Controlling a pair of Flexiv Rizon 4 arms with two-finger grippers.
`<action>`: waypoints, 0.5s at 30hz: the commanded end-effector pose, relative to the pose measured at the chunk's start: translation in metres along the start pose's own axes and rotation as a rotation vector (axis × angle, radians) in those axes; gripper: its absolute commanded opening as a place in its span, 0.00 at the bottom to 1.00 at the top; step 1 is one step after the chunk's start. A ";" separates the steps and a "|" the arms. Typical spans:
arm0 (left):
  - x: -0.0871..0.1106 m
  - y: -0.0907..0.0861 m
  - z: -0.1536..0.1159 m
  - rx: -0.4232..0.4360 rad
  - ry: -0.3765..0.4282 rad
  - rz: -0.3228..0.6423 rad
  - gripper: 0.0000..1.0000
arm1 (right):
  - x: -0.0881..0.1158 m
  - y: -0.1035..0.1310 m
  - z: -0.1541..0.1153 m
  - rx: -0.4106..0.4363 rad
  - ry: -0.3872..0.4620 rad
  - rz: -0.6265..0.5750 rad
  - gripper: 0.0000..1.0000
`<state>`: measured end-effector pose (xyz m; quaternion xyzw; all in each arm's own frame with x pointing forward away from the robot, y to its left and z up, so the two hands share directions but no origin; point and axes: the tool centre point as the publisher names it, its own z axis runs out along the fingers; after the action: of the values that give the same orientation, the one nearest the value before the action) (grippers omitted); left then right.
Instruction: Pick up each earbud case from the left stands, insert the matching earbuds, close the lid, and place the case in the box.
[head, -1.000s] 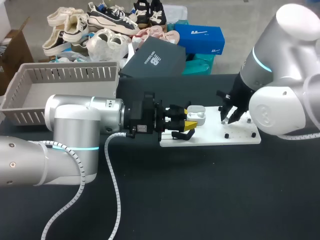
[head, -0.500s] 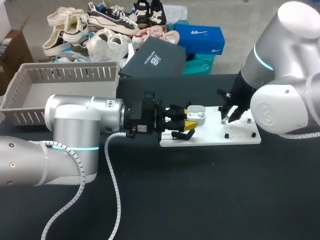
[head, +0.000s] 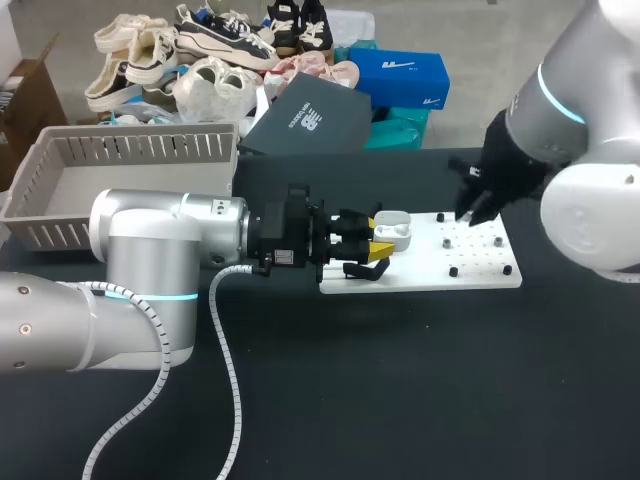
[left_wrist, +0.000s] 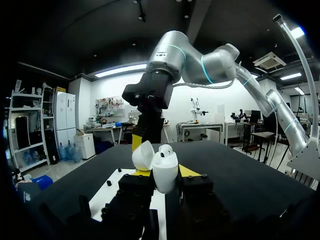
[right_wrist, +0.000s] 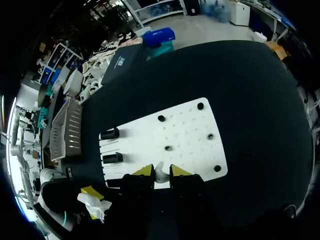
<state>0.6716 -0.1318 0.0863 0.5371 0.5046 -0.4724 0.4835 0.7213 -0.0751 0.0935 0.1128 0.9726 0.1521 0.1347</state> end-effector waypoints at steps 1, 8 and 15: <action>0.000 -0.002 0.000 -0.008 0.000 0.002 0.00 | 0.023 -0.001 -0.055 0.008 -0.107 -0.020 0.00; 0.000 -0.002 0.000 -0.008 0.000 0.002 0.00 | 0.043 0.018 -0.106 0.013 -0.145 -0.102 0.00; 0.000 -0.002 0.000 -0.008 0.000 0.002 0.00 | 0.068 0.045 -0.129 0.044 -0.050 -0.250 0.00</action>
<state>0.6716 -0.1319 0.0863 0.5370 0.5046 -0.4724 0.4835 0.6463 -0.0513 0.1857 0.0062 0.9758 0.1196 0.1827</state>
